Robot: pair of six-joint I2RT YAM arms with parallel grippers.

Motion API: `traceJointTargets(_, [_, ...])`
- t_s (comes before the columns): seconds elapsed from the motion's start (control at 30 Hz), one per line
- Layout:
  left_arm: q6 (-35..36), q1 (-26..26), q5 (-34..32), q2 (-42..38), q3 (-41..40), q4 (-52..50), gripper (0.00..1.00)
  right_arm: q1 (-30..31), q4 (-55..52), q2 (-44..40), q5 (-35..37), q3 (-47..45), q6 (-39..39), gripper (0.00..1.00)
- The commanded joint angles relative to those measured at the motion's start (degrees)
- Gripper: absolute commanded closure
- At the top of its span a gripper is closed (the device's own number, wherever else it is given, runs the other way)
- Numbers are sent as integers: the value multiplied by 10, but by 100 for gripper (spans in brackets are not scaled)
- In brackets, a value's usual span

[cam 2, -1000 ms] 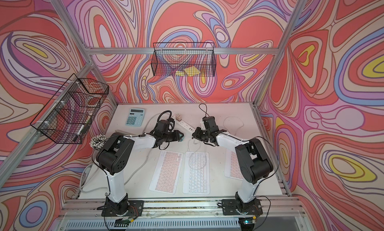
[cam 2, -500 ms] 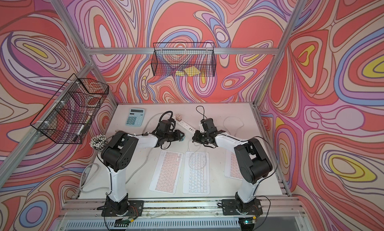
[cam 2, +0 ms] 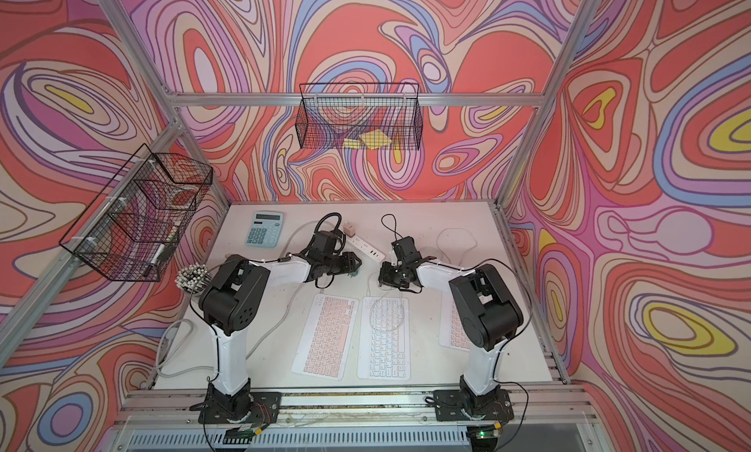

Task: Unplug the wireless keyboard
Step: Place the power cord at the center of the board.

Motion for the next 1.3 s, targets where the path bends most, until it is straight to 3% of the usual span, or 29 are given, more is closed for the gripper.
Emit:
traceJointTargets(0.0, [16, 3, -26, -6, 8, -59, 44, 5, -21, 8, 16, 10, -17, 100])
traceJointTargets(0.23, [41, 8, -21, -46, 9, -74, 43, 14, -58, 11, 45, 28, -30, 100])
traceJointTargets(0.53, [55, 11, -8, -106, -33, -83, 44, 13, -103, 3, 60, 50, -34, 75])
traceJointTargets(0.67, [52, 11, 3, -127, -61, -77, 46, 14, -123, -12, 69, 56, -38, 70])
traceJointTargets(0.93, [48, 9, 17, -170, -115, -71, 50, 32, -169, -30, 106, 77, -47, 68])
traceJointTargets(1.27, [66, -22, 24, -243, -192, -61, 53, 81, -196, -18, 144, 105, -23, 73])
